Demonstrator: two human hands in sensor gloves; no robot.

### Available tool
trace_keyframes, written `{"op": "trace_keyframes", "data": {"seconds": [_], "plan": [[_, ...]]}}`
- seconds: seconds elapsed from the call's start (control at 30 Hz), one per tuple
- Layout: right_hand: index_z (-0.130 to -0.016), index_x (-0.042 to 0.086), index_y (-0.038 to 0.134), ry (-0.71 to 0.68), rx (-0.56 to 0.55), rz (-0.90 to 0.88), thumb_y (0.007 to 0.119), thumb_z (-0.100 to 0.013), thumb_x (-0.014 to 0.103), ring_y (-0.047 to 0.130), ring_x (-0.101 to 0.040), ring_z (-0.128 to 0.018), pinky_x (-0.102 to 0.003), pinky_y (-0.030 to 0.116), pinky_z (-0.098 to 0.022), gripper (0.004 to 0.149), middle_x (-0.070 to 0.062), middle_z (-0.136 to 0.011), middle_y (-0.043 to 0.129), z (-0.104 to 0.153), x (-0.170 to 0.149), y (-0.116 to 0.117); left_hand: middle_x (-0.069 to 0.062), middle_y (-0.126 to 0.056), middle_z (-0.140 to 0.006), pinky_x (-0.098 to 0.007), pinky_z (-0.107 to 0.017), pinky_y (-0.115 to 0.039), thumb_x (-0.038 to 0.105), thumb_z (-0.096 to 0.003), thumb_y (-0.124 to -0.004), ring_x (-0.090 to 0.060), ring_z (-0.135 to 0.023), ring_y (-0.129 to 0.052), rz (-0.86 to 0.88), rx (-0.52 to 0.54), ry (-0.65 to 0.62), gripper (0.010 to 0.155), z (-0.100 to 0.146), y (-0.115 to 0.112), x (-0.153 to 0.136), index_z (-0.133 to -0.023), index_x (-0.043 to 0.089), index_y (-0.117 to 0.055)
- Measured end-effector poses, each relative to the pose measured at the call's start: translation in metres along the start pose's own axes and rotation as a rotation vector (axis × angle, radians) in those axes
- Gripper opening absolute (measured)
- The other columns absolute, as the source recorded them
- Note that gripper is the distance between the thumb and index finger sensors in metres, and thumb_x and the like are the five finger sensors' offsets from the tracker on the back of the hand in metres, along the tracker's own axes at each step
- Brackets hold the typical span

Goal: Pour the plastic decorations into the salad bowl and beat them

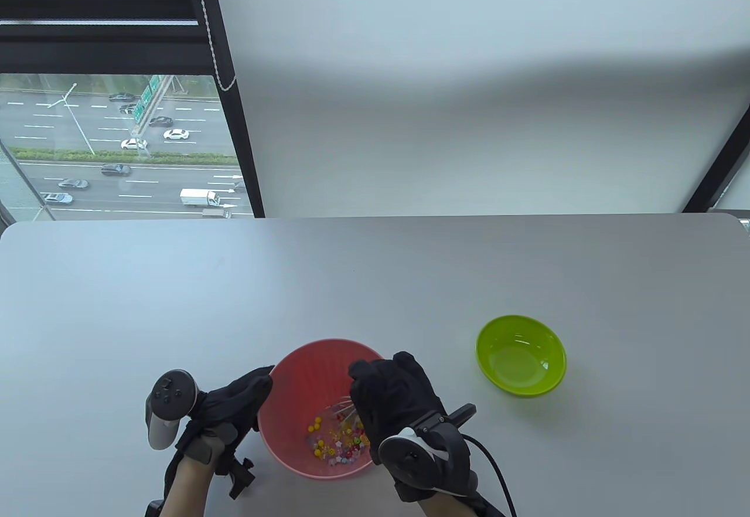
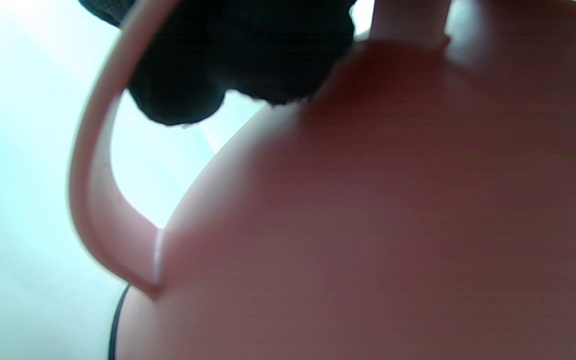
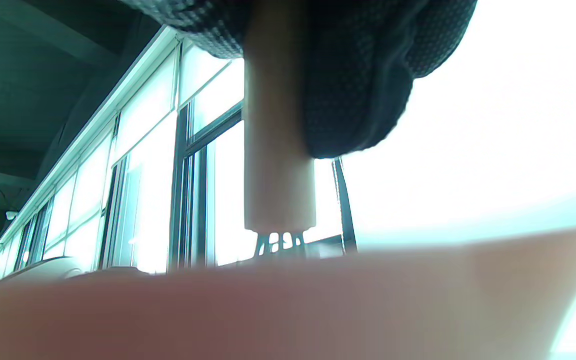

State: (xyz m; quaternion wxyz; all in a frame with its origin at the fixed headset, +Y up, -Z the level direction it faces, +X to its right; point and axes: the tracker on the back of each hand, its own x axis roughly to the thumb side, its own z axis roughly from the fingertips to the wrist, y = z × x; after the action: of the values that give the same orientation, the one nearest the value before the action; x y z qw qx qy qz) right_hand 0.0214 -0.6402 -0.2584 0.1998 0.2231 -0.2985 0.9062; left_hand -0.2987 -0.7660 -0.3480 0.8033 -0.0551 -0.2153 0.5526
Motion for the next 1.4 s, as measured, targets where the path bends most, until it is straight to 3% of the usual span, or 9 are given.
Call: {"op": "trace_keyframes", "data": {"seconds": [0.17,0.3,0.53,0.77,1.2,1.4], "plan": [[-0.096,0.028,0.061,0.028,0.02,-0.12,0.067,-0.059,0.043,0.1,-0.018,-0.04,-0.047,0.069,-0.07,0.04,0.004,-0.078,0.083,-0.001,-0.003,0.0,-0.001,-0.094,-0.039,-0.062,-0.071,-0.057,0.069,-0.0562,-0.058,-0.033,-0.054,-0.095,0.001,-0.001,0.001,0.078,0.0,0.0,0.0,-0.096,0.004,-0.075],[-0.095,0.026,0.063,0.066,0.078,-0.277,0.071,-0.059,0.041,0.102,-0.022,-0.045,-0.049,0.068,-0.07,0.04,0.001,-0.082,0.082,-0.001,-0.004,0.01,-0.001,-0.094,-0.039,-0.062,-0.071,-0.057,0.069,-0.0561,-0.058,-0.033,-0.054,-0.095,-0.001,0.0,0.001,0.078,0.0,0.0,0.0,-0.096,0.005,-0.076],[-0.094,0.028,0.065,0.043,0.082,-0.199,0.075,-0.058,0.04,0.105,-0.023,-0.055,-0.048,0.068,-0.071,0.04,0.001,-0.088,0.081,-0.001,-0.002,0.013,-0.002,-0.094,-0.039,-0.062,-0.071,-0.057,0.069,-0.0561,-0.058,-0.033,-0.054,-0.095,-0.001,0.0,0.001,0.078,0.0,0.0,0.0,-0.096,0.004,-0.076],[-0.094,0.028,0.063,-0.002,0.05,-0.061,0.073,-0.058,0.041,0.103,-0.022,-0.057,-0.048,0.067,-0.072,0.04,0.002,-0.089,0.08,0.0,0.004,0.011,-0.001,-0.094,-0.039,-0.062,-0.071,-0.057,0.069,-0.0561,-0.058,-0.033,-0.054,-0.095,-0.002,0.001,0.0,0.078,0.0,0.0,0.0,-0.096,0.004,-0.075],[-0.095,0.027,0.061,-0.005,-0.001,0.03,0.069,-0.059,0.042,0.1,-0.021,-0.048,-0.048,0.066,-0.071,0.04,0.003,-0.083,0.081,0.002,0.002,0.004,-0.001,-0.094,-0.039,-0.061,-0.071,-0.057,0.069,-0.0561,-0.058,-0.033,-0.054,-0.095,-0.003,0.002,-0.001,0.078,0.0,0.0,0.0,-0.096,0.004,-0.075],[-0.095,0.026,0.061,0.017,-0.001,-0.064,0.068,-0.059,0.043,0.1,-0.018,-0.04,-0.047,0.069,-0.069,0.04,0.004,-0.077,0.084,0.001,0.0,0.001,-0.002,-0.094,-0.039,-0.062,-0.071,-0.057,0.069,-0.0562,-0.058,-0.033,-0.054,-0.095,-0.003,0.002,-0.001,0.078,0.0,0.0,0.0,-0.096,0.004,-0.075]]}}
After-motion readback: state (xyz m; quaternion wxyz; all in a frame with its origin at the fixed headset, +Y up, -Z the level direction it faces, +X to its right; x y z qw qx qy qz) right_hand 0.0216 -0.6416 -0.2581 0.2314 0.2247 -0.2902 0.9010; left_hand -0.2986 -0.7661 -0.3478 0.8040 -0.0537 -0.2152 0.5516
